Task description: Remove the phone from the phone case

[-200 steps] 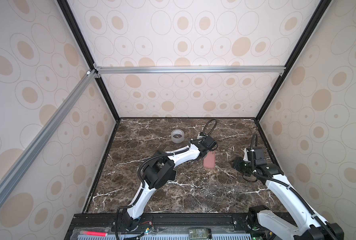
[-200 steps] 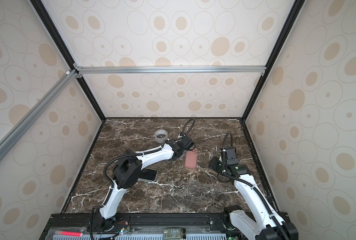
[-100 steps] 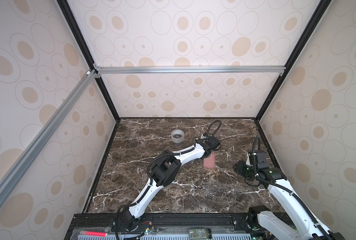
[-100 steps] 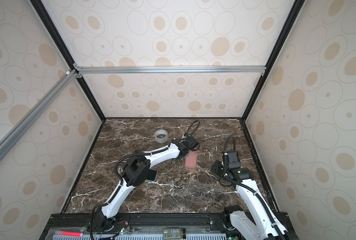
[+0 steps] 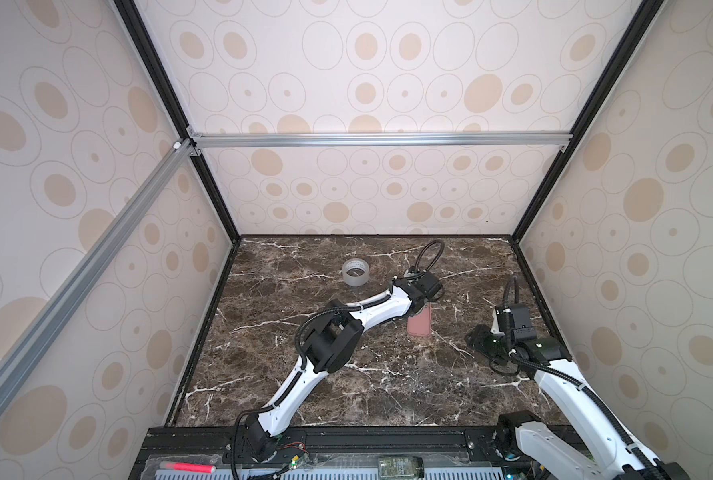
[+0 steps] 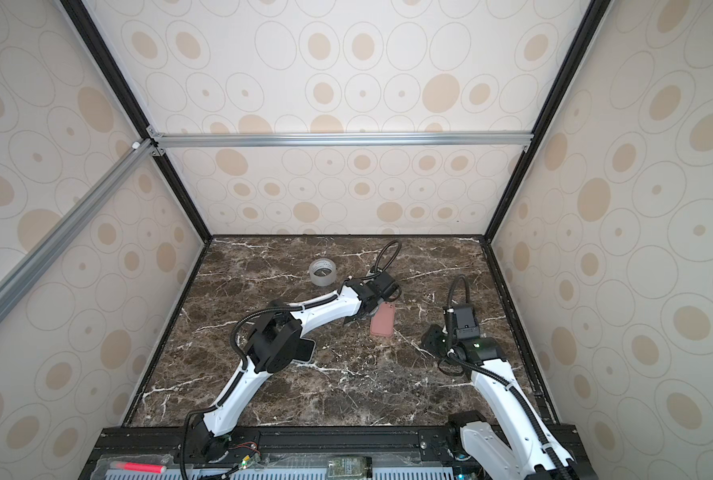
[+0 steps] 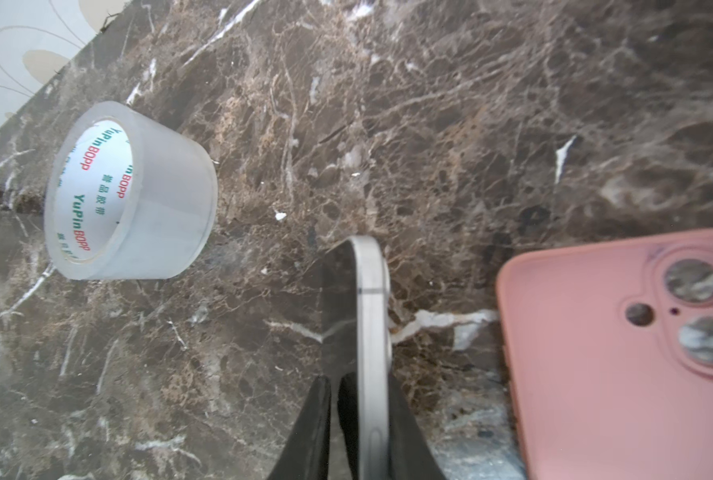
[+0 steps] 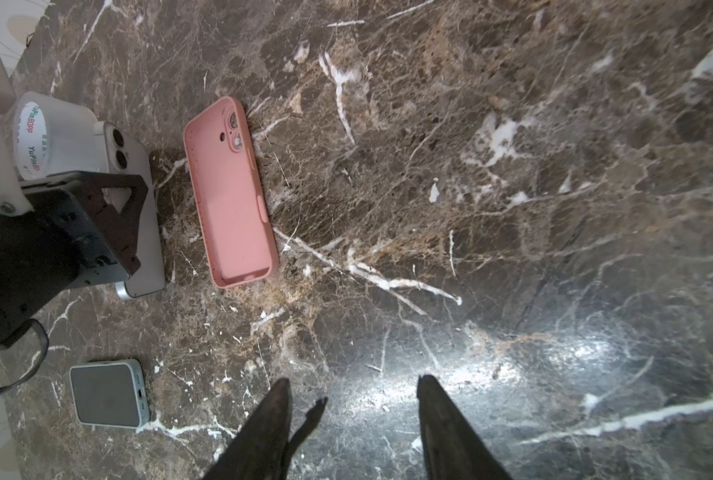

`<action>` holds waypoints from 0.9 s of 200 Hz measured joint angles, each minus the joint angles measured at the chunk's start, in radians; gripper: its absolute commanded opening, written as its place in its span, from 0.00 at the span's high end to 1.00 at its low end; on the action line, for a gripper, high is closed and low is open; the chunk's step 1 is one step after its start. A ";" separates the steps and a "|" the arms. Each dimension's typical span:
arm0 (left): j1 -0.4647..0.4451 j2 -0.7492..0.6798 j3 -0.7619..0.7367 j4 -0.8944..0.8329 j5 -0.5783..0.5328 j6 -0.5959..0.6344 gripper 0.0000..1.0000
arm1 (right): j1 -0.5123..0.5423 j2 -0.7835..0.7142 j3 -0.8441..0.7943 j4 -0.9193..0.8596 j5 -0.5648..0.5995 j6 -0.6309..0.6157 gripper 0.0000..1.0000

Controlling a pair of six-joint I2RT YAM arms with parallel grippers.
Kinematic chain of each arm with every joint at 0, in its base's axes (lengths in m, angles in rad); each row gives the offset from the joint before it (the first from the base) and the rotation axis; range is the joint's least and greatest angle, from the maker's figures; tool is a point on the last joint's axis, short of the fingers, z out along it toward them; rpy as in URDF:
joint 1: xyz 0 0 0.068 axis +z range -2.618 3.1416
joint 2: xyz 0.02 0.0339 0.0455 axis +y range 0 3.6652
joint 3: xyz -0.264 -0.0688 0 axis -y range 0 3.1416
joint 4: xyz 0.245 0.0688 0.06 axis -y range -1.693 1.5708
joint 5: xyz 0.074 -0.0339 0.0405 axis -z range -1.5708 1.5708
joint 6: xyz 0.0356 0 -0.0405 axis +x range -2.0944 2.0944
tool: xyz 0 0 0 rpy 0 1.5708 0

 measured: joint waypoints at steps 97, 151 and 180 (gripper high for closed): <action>-0.001 0.014 0.012 0.014 0.041 -0.013 0.70 | 0.000 0.018 -0.013 0.013 -0.012 0.004 0.49; -0.002 0.026 0.012 0.029 0.081 -0.024 0.61 | 0.000 0.025 -0.018 0.013 -0.015 0.003 0.49; -0.003 0.028 0.012 0.029 0.099 -0.026 0.59 | 0.000 0.026 -0.019 0.013 -0.015 0.003 0.48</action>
